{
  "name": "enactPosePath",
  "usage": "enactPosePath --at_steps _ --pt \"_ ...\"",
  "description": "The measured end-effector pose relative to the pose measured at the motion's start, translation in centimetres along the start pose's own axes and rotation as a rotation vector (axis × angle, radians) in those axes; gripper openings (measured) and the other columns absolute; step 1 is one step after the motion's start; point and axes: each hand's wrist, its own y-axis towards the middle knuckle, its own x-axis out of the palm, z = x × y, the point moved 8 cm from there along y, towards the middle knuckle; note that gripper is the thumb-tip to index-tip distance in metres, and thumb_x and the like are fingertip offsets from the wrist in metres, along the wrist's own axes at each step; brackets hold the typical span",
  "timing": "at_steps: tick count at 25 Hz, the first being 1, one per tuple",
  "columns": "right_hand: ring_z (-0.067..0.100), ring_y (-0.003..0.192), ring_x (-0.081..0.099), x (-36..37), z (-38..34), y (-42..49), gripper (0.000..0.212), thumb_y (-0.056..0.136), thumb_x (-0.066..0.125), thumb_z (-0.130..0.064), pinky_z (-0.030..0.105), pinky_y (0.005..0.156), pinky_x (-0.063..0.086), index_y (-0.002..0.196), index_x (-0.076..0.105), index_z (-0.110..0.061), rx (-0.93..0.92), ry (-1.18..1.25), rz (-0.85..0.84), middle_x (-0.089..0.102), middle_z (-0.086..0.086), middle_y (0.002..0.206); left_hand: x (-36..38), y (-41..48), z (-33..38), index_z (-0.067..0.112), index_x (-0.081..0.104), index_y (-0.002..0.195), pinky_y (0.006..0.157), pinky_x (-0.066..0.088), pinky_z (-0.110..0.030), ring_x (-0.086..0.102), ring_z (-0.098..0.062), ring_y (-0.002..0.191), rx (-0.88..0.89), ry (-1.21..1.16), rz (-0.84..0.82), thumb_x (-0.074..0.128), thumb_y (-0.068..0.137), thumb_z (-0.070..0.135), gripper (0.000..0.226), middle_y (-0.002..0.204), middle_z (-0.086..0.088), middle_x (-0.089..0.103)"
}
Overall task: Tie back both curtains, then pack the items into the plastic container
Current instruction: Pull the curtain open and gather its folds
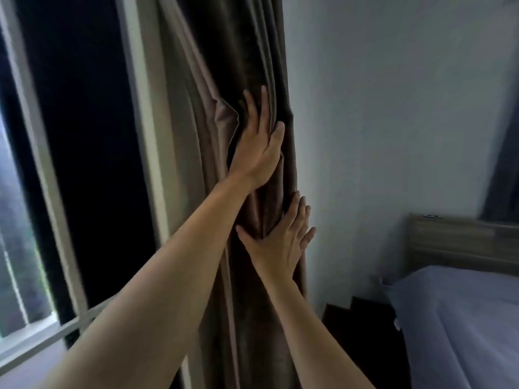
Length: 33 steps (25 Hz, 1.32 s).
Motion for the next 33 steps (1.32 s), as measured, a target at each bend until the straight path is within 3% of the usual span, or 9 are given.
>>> enactPosePath --at_steps 4,9,13,17,20,22,25,29,33 --pt "0.026 0.147 0.004 1.3 3.2 3.8 0.121 0.061 0.071 -0.067 0.048 0.116 -0.005 0.145 -0.01 -0.03 0.012 -0.046 0.047 0.008 0.006 0.159 3.6 2.7 -1.5 0.019 -0.015 0.147 0.109 0.007 -0.025 -0.005 -0.024 0.146 0.025 -0.041 -0.009 0.027 0.102 0.03 0.063 0.157 -0.012 -0.018" --pt "0.024 0.147 -0.001 3.8 7.4 7.8 0.124 0.062 0.072 -0.064 0.047 0.114 -0.009 0.147 -0.01 -0.025 0.05 -0.044 0.02 0.004 0.005 0.159 8.4 5.6 -4.1 0.02 -0.013 0.148 0.109 0.002 -0.026 -0.015 -0.019 0.145 0.025 -0.012 -0.064 0.026 0.102 0.03 0.061 0.156 -0.006 -0.023" --pt "0.025 0.147 -0.001 6.3 10.1 11.9 0.123 0.063 0.071 -0.065 0.048 0.113 -0.01 0.145 -0.012 -0.029 0.047 -0.017 -0.009 0.005 0.006 0.159 11.7 8.2 -6.5 0.017 -0.014 0.147 0.113 -0.003 -0.029 -0.018 -0.02 0.144 -0.024 0.008 -0.045 0.027 0.102 0.028 0.062 0.157 -0.007 -0.021" --pt "0.026 0.147 -0.005 7.4 10.8 14.4 0.118 0.063 0.075 -0.059 0.046 0.111 -0.016 0.139 -0.012 -0.038 -0.028 0.076 -0.061 0.002 0.008 0.159 12.3 9.8 -7.7 0.016 -0.014 0.147 0.111 -0.006 -0.022 -0.018 -0.018 0.144 -0.059 0.043 0.037 0.028 0.102 0.027 0.063 0.157 -0.006 -0.02" --pt "0.027 0.146 -0.002 7.1 11.1 14.2 0.119 0.059 0.08 -0.054 0.048 0.113 -0.01 0.14 -0.006 -0.037 -0.09 0.137 -0.075 0.006 0.011 0.159 12.3 9.2 -8.4 0.021 -0.019 0.144 0.115 -0.005 -0.024 -0.017 -0.015 0.145 -0.069 0.158 0.063 0.032 0.1 0.035 0.068 0.158 -0.004 -0.019" --pt "0.029 0.146 0.003 7.3 11.3 13.7 0.122 0.053 0.084 -0.049 0.055 0.115 -0.001 0.138 -0.004 -0.041 -0.105 0.202 -0.184 0.01 0.012 0.158 11.6 8.4 -8.3 0.023 -0.023 0.141 0.118 -0.006 -0.029 -0.018 -0.015 0.144 -0.071 0.307 0.099 0.033 0.095 0.049 0.077 0.157 -0.006 -0.021" --pt "0.033 0.143 0.019 6.5 11.3 13.4 0.133 0.041 0.089 -0.044 0.061 0.112 0.013 0.142 0.003 -0.038 -0.111 0.284 -0.319 0.024 0.012 0.155 10.7 6.5 -7.6 0.017 -0.022 0.145 0.114 -0.012 -0.023 -0.02 -0.014 0.144 -0.122 0.525 0.131 0.034 0.084 0.063 0.094 0.156 -0.008 -0.023" --pt "0.02 0.135 0.037 7.2 10.8 11.3 0.133 0.035 0.079 -0.059 0.047 0.112 0.032 0.125 -0.018 -0.064 -0.114 0.669 -0.791 0.027 -0.011 0.15 10.0 2.3 -6.6 0.019 -0.017 0.148 0.116 -0.005 -0.028 -0.019 -0.012 0.144 -0.26 0.625 0.152 0.041 0.081 0.065 0.1 0.158 -0.004 -0.018" --pt "0.002 0.117 0.051 6.5 10.4 8.1 0.125 0.037 0.079 -0.061 0.023 0.093 0.049 0.115 -0.018 -0.075 -0.159 0.836 -1.128 0.033 -0.025 0.138 9.3 -2.8 -5.4 0.016 -0.009 0.15 0.12 0.013 -0.04 -0.002 -0.014 0.147 -0.371 0.68 0.21 0.046 0.083 0.06 0.097 0.16 -0.002 -0.002"
